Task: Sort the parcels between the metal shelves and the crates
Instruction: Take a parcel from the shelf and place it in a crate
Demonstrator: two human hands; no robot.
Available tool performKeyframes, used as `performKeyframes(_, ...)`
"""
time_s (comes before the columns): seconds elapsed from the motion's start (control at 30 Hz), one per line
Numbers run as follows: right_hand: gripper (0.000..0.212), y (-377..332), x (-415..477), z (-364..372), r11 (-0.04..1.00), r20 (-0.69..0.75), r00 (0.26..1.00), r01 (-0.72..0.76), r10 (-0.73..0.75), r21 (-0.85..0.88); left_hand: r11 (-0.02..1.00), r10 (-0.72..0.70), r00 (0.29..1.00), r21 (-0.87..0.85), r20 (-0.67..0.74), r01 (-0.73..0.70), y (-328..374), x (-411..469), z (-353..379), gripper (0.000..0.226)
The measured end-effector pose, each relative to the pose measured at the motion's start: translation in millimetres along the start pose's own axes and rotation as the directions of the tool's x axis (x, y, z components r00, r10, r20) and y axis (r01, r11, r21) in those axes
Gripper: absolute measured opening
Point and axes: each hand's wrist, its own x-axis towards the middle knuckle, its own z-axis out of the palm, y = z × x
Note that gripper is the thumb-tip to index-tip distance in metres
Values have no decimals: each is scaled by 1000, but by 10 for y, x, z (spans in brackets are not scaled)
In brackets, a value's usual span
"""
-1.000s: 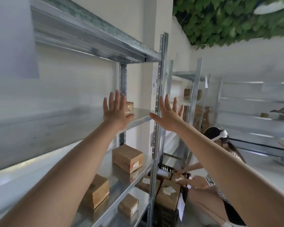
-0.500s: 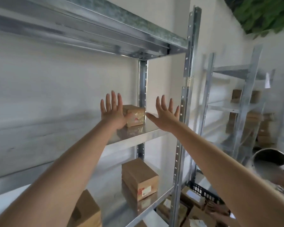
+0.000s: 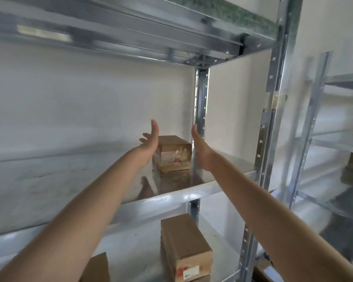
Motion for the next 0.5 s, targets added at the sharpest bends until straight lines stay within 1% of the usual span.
performKeyframes(0.07,98,46,135,-10,984,55,998,-47,38,171,982,-99,995,-157,18,101,10,6,47,93)
performKeyframes(0.13,104,88,245,-17,968,106,994,-65,40,243,970,-134,991,-204,13,134,5,-6,123,98)
performKeyframes(0.17,103,104,263,-25,966,146,989,-73,37,248,965,-145,989,-216,20,146,-13,-17,161,98)
performKeyframes(0.23,97,144,274,-48,961,265,964,-99,28,259,952,-163,985,-252,58,173,-52,-45,227,109)
performKeyframes(0.27,97,156,270,-71,959,314,949,-107,20,261,946,-148,986,-282,74,163,-61,-70,266,113)
performKeyframes(0.3,98,160,269,-91,958,342,939,-105,8,266,939,-126,988,-309,89,148,-53,-94,304,115)
performKeyframes(0.37,98,166,285,-126,956,385,923,-116,4,270,927,-126,989,-346,82,146,-16,-141,358,116)
performKeyframes(0.5,98,130,308,-196,954,437,900,-126,-6,273,912,-152,988,-385,2,141,75,-189,452,116)
